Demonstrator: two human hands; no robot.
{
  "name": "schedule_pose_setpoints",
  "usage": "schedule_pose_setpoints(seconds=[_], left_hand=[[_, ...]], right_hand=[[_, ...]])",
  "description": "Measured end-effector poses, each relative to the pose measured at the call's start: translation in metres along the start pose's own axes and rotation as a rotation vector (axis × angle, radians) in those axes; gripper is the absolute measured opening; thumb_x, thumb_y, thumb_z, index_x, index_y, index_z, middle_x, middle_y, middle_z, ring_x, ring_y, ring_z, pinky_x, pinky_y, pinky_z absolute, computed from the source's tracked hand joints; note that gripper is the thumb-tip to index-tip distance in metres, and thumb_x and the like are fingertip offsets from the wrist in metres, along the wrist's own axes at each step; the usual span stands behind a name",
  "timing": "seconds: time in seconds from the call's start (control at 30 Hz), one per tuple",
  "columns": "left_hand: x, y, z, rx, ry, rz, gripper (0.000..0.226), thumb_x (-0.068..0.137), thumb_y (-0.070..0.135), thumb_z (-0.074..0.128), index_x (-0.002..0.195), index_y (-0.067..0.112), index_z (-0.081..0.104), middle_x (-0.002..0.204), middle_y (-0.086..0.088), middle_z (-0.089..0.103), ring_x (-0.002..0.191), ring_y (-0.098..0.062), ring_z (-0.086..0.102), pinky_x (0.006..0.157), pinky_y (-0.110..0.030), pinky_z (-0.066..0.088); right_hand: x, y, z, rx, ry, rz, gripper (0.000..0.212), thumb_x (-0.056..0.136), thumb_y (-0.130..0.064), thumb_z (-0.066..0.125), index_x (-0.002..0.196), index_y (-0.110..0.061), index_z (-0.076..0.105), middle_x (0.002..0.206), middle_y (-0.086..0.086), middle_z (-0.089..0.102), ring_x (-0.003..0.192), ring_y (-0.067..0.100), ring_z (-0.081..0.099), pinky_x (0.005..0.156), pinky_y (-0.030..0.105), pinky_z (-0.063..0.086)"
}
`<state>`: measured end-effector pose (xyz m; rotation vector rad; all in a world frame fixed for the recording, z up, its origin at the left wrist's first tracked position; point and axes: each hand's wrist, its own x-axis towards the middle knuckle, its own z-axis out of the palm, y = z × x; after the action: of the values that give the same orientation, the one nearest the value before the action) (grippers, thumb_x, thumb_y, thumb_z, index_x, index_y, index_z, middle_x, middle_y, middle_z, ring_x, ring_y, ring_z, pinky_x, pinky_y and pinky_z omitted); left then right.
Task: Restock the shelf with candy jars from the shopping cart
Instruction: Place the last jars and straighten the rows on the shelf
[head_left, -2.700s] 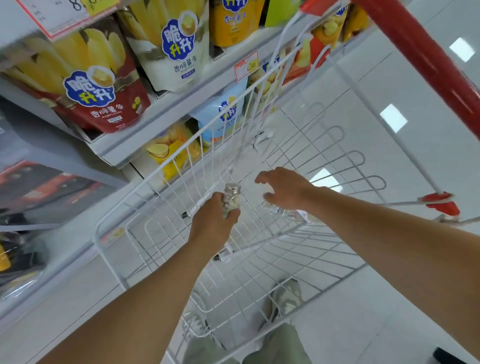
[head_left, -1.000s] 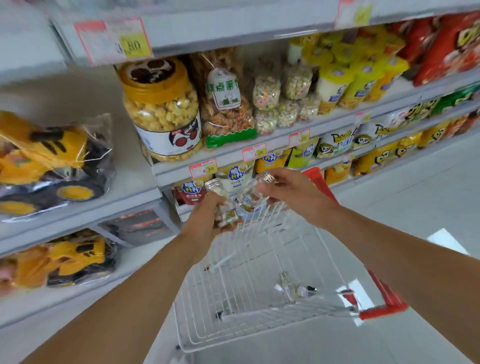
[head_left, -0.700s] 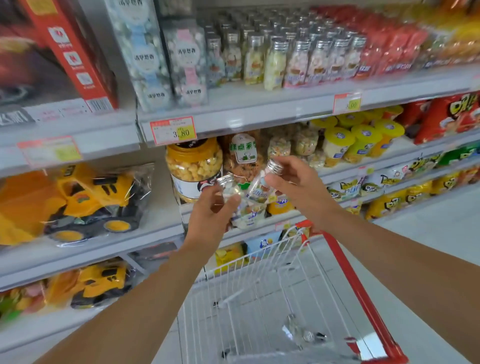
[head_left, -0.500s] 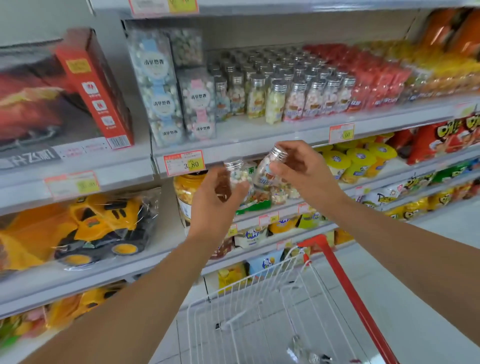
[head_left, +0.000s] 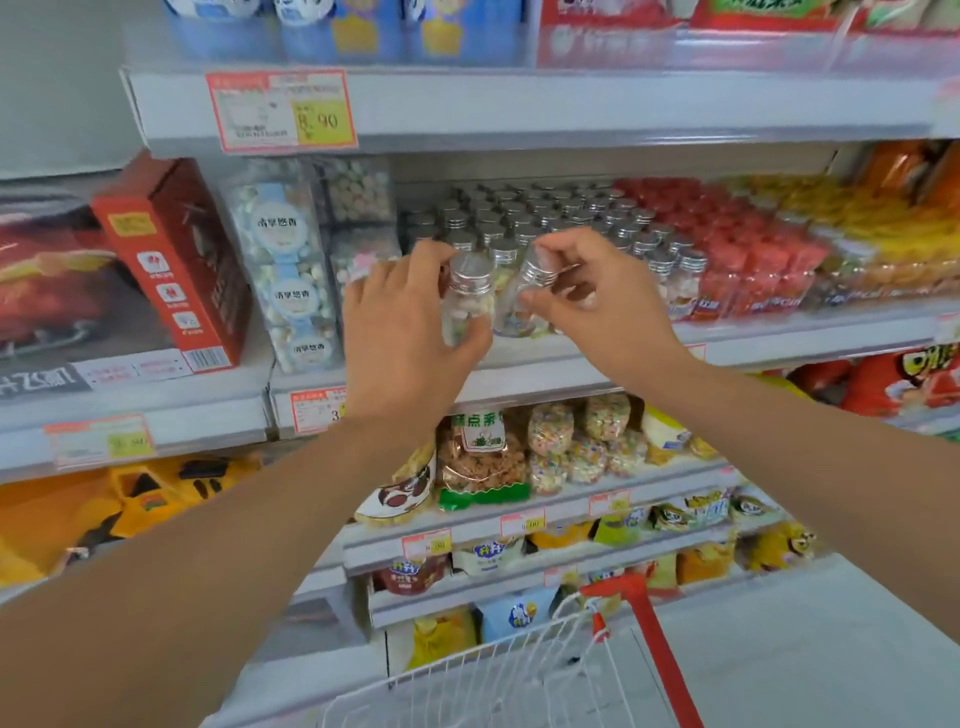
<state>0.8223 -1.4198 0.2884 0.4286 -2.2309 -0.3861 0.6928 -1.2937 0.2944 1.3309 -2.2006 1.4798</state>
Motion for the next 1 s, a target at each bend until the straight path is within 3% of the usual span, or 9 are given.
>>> schedule_pose_setpoints(seconds=[0.07,0.13,0.17,0.27,0.37,0.5,0.63,0.83,1.0], left_hand=[[0.009,-0.003,0.006,0.189,0.068,0.007,0.051,0.078,0.043,0.069,0.119,0.017,0.052,0.101,-0.002,0.055,0.113,-0.028,0.043,0.098,-0.04,0.027],[0.016,-0.008,0.01,0.275,0.104,0.025,0.051,0.074,0.041,0.073,0.113,0.013,0.056,0.104,-0.013,0.057,0.115,-0.031,0.041,0.098,-0.045,0.026],[0.019,-0.011,0.013,0.319,0.105,0.04,0.049,0.073,0.04,0.073,0.109,0.012,0.057,0.103,-0.015,0.057,0.115,-0.032,0.041,0.098,-0.045,0.025],[0.028,-0.017,0.019,0.503,0.04,0.092,0.048,0.071,0.044,0.069,0.105,0.012,0.058,0.1,-0.012,0.061,0.116,-0.033,0.042,0.098,-0.043,0.017],[0.036,-0.018,0.022,0.627,-0.04,0.117,0.046,0.07,0.047,0.069,0.102,0.014,0.063,0.108,-0.008,0.062,0.125,-0.032,0.035,0.103,-0.045,0.012],[0.043,-0.021,0.022,0.727,-0.054,0.116,0.043,0.066,0.052,0.075,0.095,0.02,0.071,0.131,-0.008,0.048,0.129,-0.03,0.016,0.104,-0.049,0.006],[0.049,-0.022,0.022,0.797,-0.066,0.071,0.045,0.063,0.055,0.079,0.094,0.022,0.073,0.139,-0.014,0.037,0.133,-0.034,0.01,0.107,-0.053,0.004],[0.056,-0.025,0.026,0.87,-0.072,0.048,0.049,0.066,0.057,0.076,0.098,0.02,0.072,0.144,-0.012,0.031,0.134,-0.035,0.009,0.108,-0.055,0.006],[0.052,-0.026,0.029,0.873,-0.041,0.041,0.049,0.067,0.047,0.079,0.103,0.015,0.069,0.142,-0.016,0.035,0.133,-0.035,0.013,0.108,-0.055,0.012]], right_hand=[[0.01,0.007,0.001,-0.04,-0.009,-0.067,0.03,0.08,-0.02,0.077,0.105,-0.014,0.062,0.091,-0.005,0.062,0.081,-0.003,0.055,0.08,0.011,0.04],[0.02,0.012,0.004,-0.146,-0.018,-0.123,0.031,0.078,-0.031,0.078,0.103,-0.019,0.063,0.092,-0.012,0.062,0.097,0.005,0.056,0.093,0.025,0.036],[0.026,0.015,0.007,-0.226,-0.017,-0.14,0.033,0.076,-0.037,0.078,0.102,-0.023,0.064,0.094,-0.015,0.062,0.104,0.009,0.054,0.094,0.03,0.029],[0.039,0.025,0.015,-0.375,-0.034,-0.207,0.039,0.071,-0.048,0.078,0.102,-0.027,0.067,0.101,-0.014,0.063,0.115,0.011,0.048,0.084,0.026,0.016],[0.045,0.031,0.022,-0.44,-0.072,-0.237,0.043,0.07,-0.054,0.076,0.103,-0.028,0.068,0.113,-0.008,0.062,0.125,0.014,0.04,0.085,0.029,0.014],[0.051,0.034,0.028,-0.542,-0.067,-0.247,0.045,0.068,-0.059,0.074,0.103,-0.031,0.071,0.132,-0.006,0.052,0.137,0.023,0.025,0.092,0.035,0.013],[0.059,0.038,0.031,-0.592,-0.05,-0.245,0.044,0.068,-0.063,0.071,0.1,-0.033,0.073,0.146,0.0,0.041,0.14,0.027,0.019,0.099,0.039,0.01],[0.071,0.039,0.042,-0.671,-0.023,-0.286,0.043,0.069,-0.063,0.07,0.102,-0.035,0.075,0.141,0.004,0.047,0.136,0.029,0.025,0.1,0.044,0.014],[0.073,0.044,0.047,-0.692,-0.006,-0.3,0.041,0.072,-0.059,0.071,0.105,-0.035,0.074,0.136,0.005,0.05,0.134,0.029,0.03,0.098,0.043,0.014]])
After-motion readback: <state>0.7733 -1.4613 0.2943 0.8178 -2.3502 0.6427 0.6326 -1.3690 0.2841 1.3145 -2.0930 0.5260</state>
